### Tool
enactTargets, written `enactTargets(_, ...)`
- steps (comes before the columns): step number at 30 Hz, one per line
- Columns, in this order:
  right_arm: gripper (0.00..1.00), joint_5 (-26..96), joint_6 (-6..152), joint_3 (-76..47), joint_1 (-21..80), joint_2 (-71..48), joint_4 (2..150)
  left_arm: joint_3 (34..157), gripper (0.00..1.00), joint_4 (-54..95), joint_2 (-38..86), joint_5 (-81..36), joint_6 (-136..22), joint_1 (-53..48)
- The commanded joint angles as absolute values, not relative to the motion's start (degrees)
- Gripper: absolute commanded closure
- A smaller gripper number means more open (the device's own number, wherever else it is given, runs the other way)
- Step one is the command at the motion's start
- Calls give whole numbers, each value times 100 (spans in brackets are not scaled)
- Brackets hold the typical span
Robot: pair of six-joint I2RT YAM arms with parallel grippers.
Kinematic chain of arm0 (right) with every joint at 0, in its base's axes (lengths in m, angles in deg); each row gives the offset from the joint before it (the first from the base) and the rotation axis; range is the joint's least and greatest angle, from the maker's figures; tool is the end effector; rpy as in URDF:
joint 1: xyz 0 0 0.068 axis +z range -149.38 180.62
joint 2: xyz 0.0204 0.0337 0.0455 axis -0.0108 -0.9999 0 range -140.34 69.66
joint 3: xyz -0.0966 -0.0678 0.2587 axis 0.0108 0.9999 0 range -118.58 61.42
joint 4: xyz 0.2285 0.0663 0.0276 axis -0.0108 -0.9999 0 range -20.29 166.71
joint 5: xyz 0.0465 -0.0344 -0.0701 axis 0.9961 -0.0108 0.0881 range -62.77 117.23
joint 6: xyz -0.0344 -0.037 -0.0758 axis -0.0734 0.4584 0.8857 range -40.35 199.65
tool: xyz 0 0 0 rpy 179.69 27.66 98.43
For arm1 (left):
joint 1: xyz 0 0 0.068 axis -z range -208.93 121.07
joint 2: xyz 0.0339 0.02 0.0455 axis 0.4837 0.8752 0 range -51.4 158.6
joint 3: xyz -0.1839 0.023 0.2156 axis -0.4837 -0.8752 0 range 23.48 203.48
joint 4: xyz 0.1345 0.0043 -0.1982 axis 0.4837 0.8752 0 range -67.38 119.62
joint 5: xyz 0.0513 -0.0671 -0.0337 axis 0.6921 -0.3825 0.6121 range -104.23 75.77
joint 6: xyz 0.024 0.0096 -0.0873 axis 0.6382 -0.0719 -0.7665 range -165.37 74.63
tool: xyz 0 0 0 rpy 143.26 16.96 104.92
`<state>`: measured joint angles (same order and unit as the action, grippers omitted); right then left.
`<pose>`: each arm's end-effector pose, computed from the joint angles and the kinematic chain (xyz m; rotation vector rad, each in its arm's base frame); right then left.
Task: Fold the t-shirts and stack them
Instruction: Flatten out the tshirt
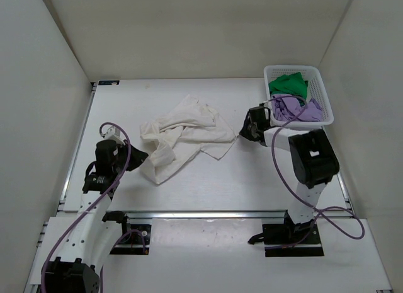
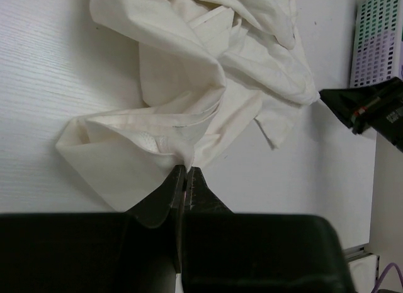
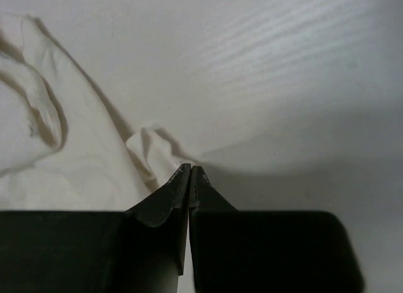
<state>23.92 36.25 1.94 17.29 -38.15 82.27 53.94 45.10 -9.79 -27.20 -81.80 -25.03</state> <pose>0.3947 0.1132 0.1451 0.5748 2.2902 0.4577 0.1688 -0.0299 0.2277 -0.4896 2.1584 -0.6439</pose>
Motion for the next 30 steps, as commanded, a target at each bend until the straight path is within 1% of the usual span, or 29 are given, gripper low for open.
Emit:
enactTargets(1, 100, 1837, 4228, 657, 1846, -2467, 8234, 5731, 100, 4442, -895, -2829, -8219, -2427)
enactTargets(3, 100, 1520, 4500, 964, 2074, -1424, 7945, 6082, 100, 4433, -772, -2855, -8325, -2392)
enactTargets(4, 100, 1406, 4667, 1026, 2136, -1210, 7847, 6188, 100, 4407, -746, -2864, -8317, -2374)
enactTargets(6, 99, 1056, 4897, 1185, 2320, -35, 7514, 6748, 100, 4476, -701, -2829, -8448, -2409)
enactTargets(7, 100, 984, 5071, 1177, 2382, 266, 7234, 6951, 100, 4546, -693, -2846, -8449, -2427)
enactTargets(9, 100, 781, 5318, 810, 2566, 1196, 6793, 7479, 100, 4810, -614, -2846, -8431, -2593)
enactTargets(10, 100, 659, 5476, 642, 2680, 1357, 6400, 7907, 100, 4924, -570, -2899, -8457, -2637)
enactTargets(11, 100, 432, 5625, 49, 2925, 1733, 6066, 8355, 100, 5090, -430, -2986, -8457, -2725)
enactTargets(12, 100, 168, 5705, -149, 3040, 1815, 5932, 8577, 100, 5188, -307, -2970, -8449, -2821)
enactTargets(13, 100, -17, 5923, -603, 3451, 1946, 5748, 9023, 100, 5354, -167, -2996, -8475, -2805)
enactTargets(14, 100, -489, 6082, -816, 3707, 1974, 5659, 9480, 100, 5399, -122, -2970, -8475, -2822)
enactTargets(15, 100, -981, 6362, -1210, 4249, 1983, 5719, 9894, 100, 5530, -26, -2909, -8492, -2805)
enactTargets(16, 100, -1168, 6704, -1510, 4707, 1896, 5693, 10115, 100, 5557, 28, -2830, -8519, -2787)
enactTargets(18, 100, -1783, 7092, -1705, 5096, 1712, 5763, 10608, 100, 5706, 238, -2777, -8475, -2630)
enactTargets(19, 100, -1455, 7016, -1645, 5020, 1554, 5607, 10575, 100, 5751, 317, -2811, -8458, -2594)
enactTargets(20, 100, -1173, 6815, -1462, 4593, 1448, 5422, 10461, 100, 5742, 301, -2933, -8483, -2594)
enactTargets(21, 100, -222, 6674, -1312, 4293, 1386, 5307, 10130, 100, 5707, 240, -2978, -8492, -2672)
enactTargets(22, 100, 806, 6394, -824, 3681, 1385, 5385, 9918, 100, 5603, 48, -3092, -8501, -2716)
enactTargets(23, 100, 1190, 6200, -488, 3126, 1385, 5542, 9472, 100, 5471, -59, -3119, -8501, -2717)
enactTargets(25, 100, 2602, 6067, 784, 2518, 1481, 6190, 8750, 100, 5435, -445, -2996, -8423, -2735)
enactTargets(27, 100, 3299, 5803, 1410, 2111, 1447, 6474, 8380, 100, 5531, -630, -2900, -8352, -2691)
enactTargets(29, 93, 3488, 5628, 2262, 2162, 1350, 7026, 8053, 100, 5523, -806, -2803, -8291, -2664)
enactTargets(30, 89, 3471, 5627, 2449, 2137, 1289, 7290, 7861, 100, 5549, -920, -2759, -8238, -2647)
